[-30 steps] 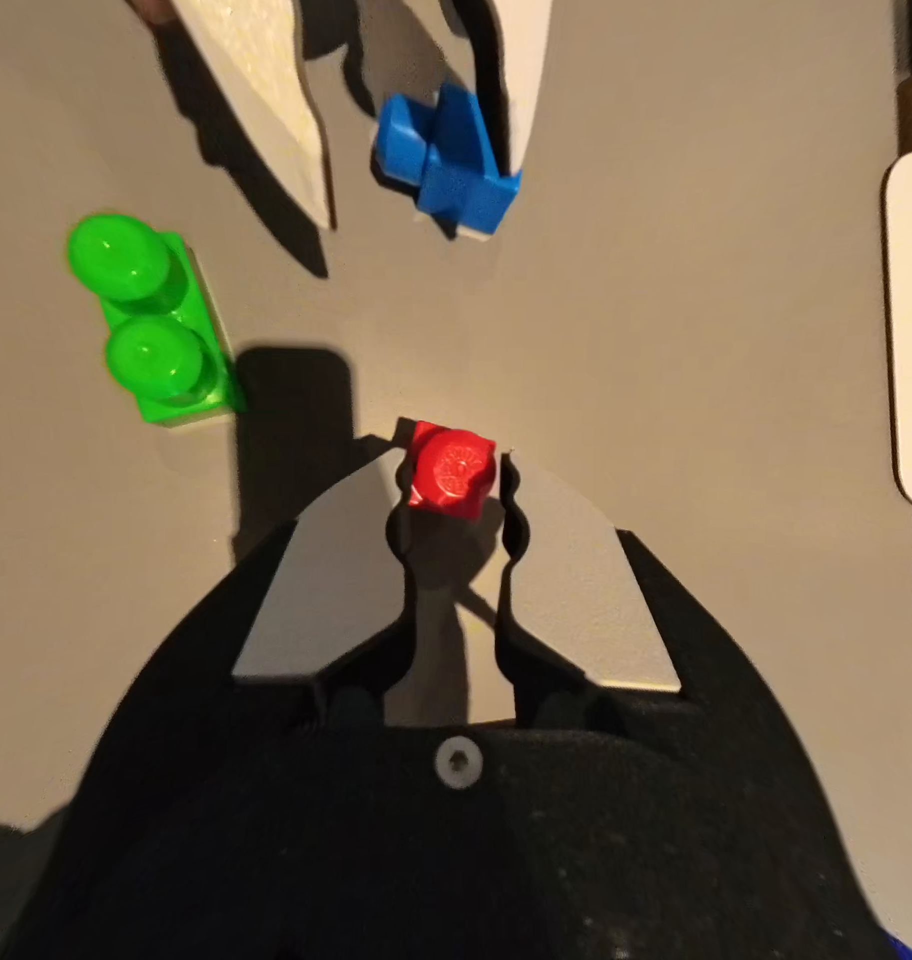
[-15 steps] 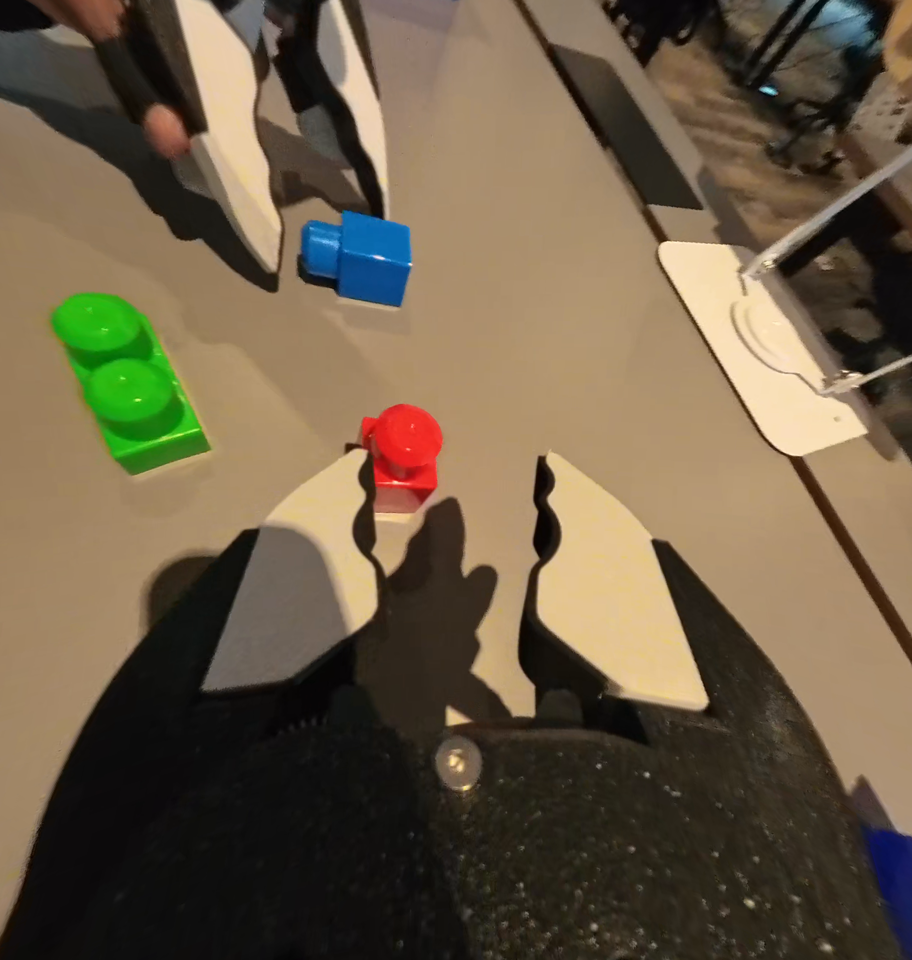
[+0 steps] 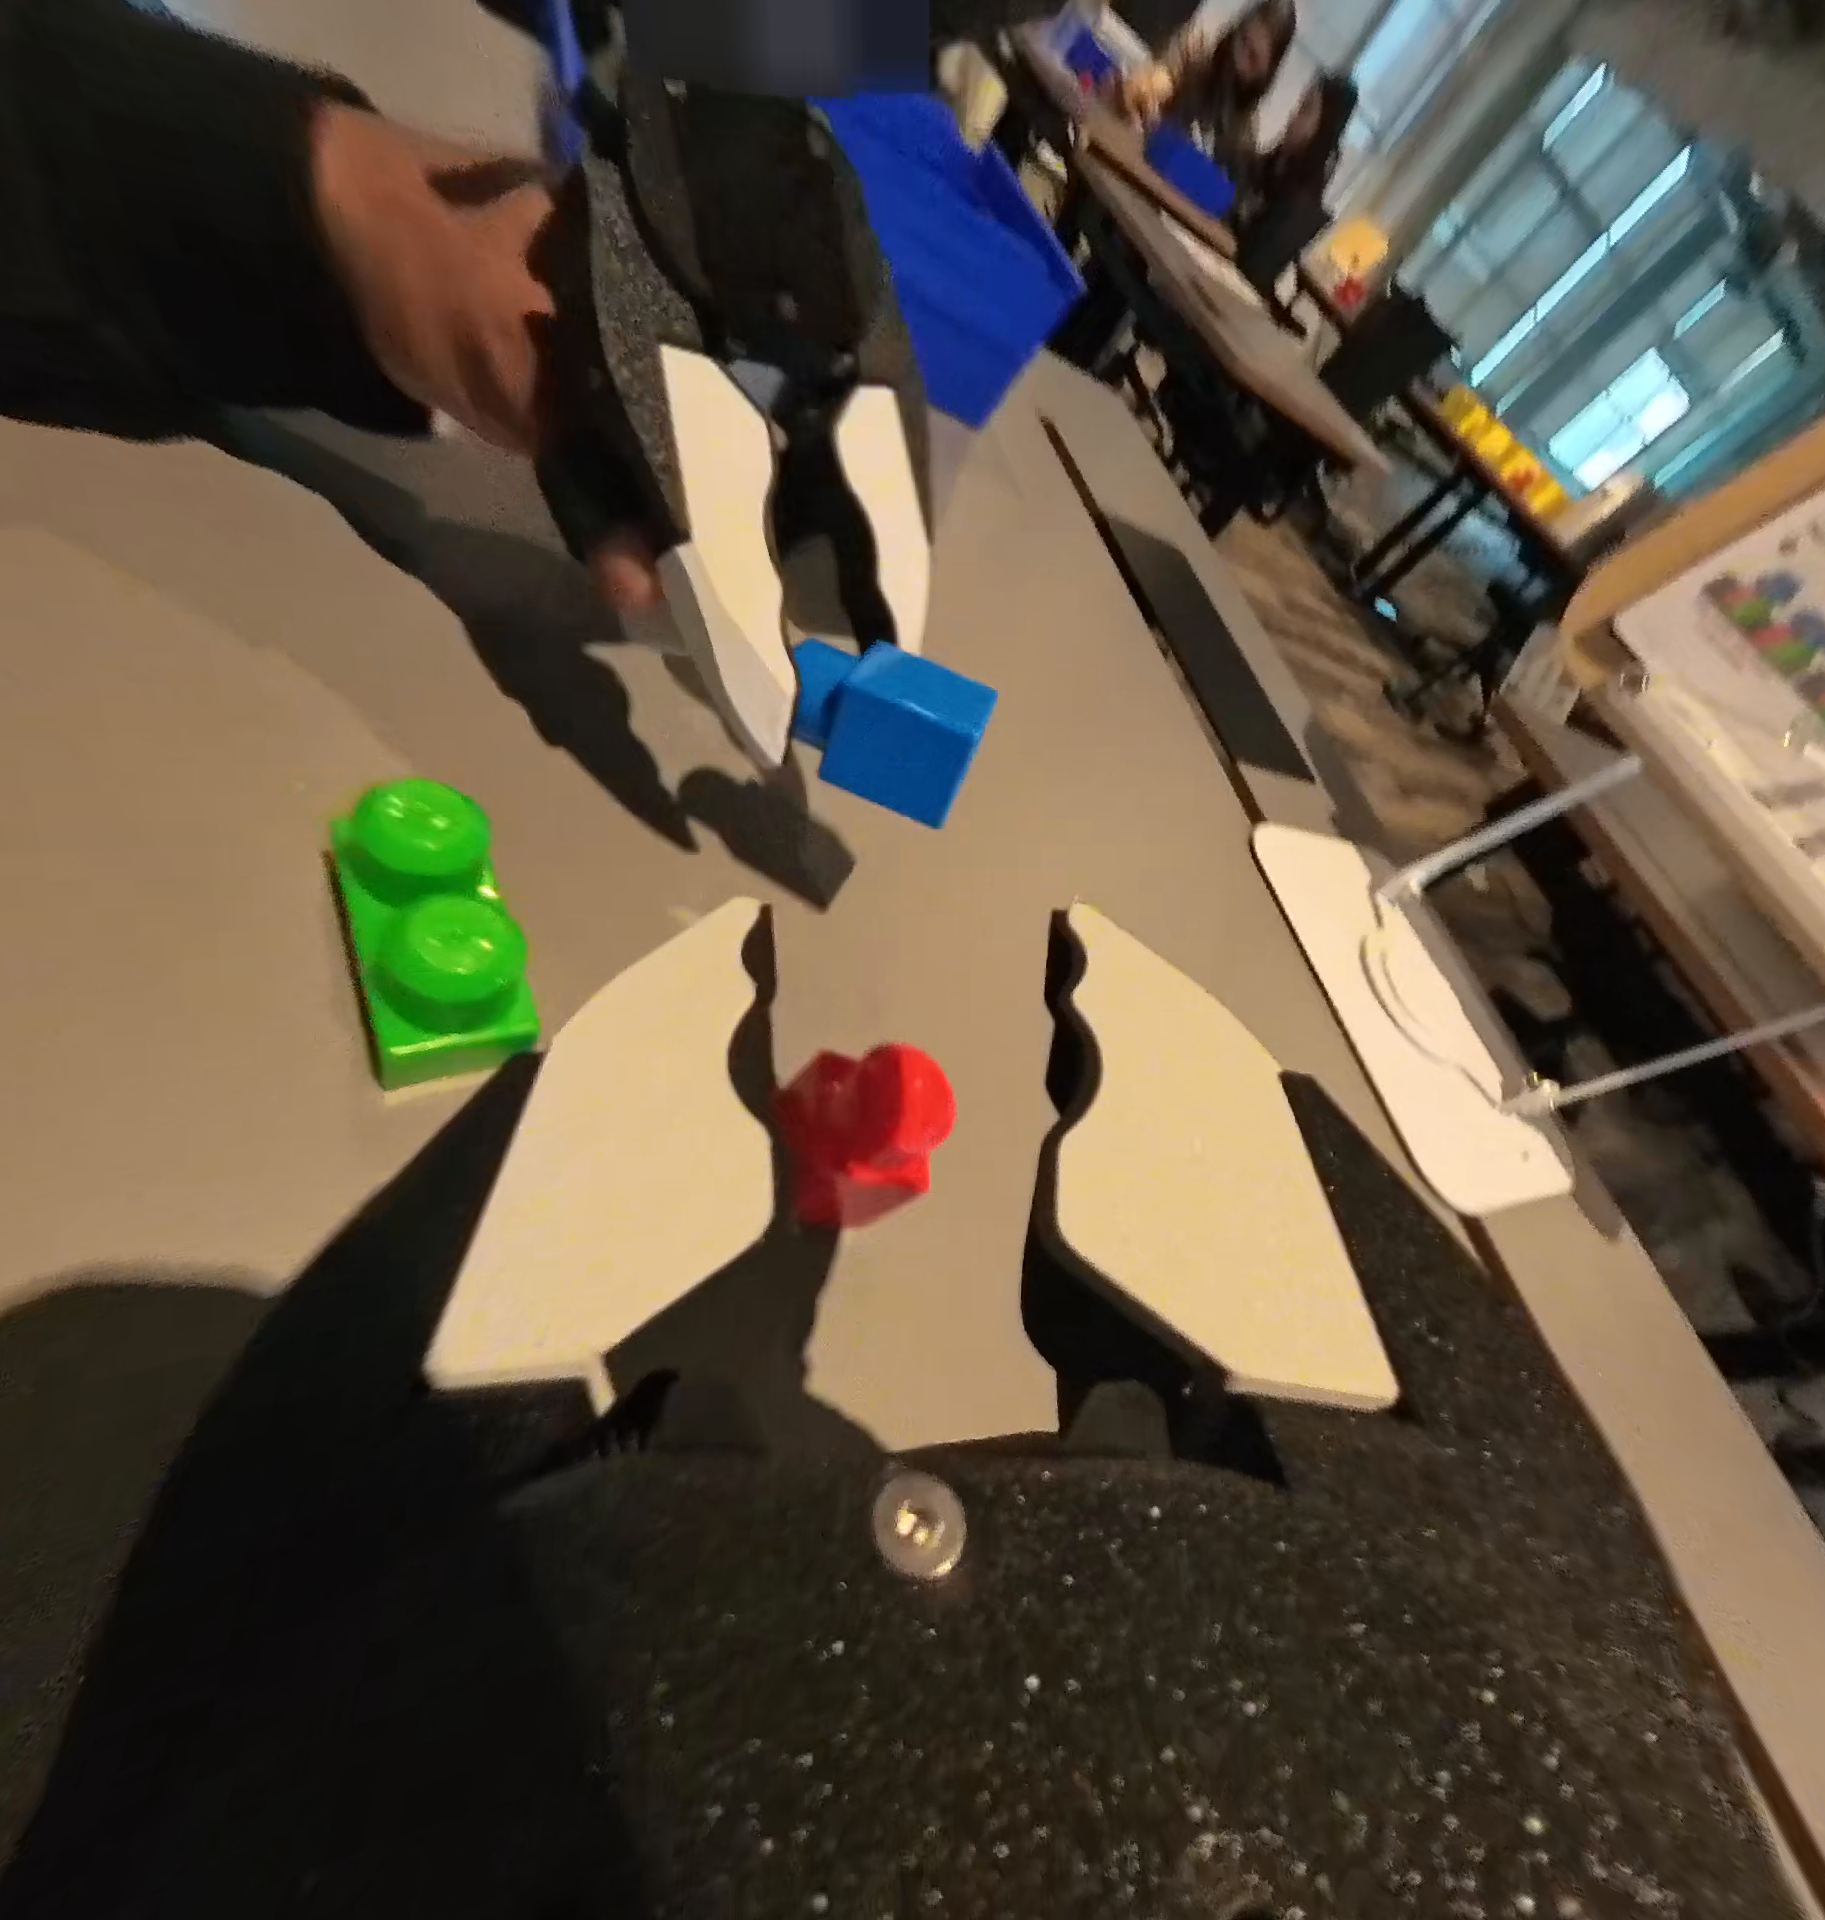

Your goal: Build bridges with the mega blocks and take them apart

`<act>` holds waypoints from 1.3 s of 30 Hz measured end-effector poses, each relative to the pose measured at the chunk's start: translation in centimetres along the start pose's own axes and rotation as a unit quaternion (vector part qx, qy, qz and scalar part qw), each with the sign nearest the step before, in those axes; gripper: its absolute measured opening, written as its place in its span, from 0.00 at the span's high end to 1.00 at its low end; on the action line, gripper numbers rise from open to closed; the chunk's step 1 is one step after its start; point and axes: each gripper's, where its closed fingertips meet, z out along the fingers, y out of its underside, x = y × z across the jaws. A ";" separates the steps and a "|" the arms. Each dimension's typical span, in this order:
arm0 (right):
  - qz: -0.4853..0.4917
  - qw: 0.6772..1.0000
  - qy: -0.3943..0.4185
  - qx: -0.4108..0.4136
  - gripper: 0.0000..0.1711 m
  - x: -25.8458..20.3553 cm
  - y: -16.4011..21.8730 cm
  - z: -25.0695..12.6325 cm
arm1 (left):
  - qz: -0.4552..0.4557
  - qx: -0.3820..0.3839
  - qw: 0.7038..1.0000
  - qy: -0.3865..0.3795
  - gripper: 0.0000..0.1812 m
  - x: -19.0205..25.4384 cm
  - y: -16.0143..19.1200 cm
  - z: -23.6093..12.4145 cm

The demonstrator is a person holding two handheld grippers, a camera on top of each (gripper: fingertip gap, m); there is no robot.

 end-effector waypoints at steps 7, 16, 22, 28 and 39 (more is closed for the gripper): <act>0.008 0.993 -0.090 0.076 0.71 -3.2 -3.0 -0.6 | 0.221 0.050 0.971 0.072 0.77 6.5 -2.2 -0.2; -0.003 0.991 -0.129 0.046 0.73 -5.1 -2.3 0.6 | 0.259 0.054 0.956 0.127 0.77 9.1 -1.8 -0.3; -0.004 0.992 -0.121 0.035 0.77 -5.0 -2.1 1.0 | 0.249 0.069 0.958 0.123 0.78 8.8 -2.3 -0.5; 0.036 0.995 -0.066 0.064 0.79 -2.3 -3.1 0.4 | 0.172 0.076 0.978 0.087 0.77 6.3 -2.9 -0.3; 0.125 0.977 0.014 0.170 0.79 1.0 -5.9 -0.7 | 0.033 0.176 0.976 0.126 0.74 5.4 -5.7 -1.4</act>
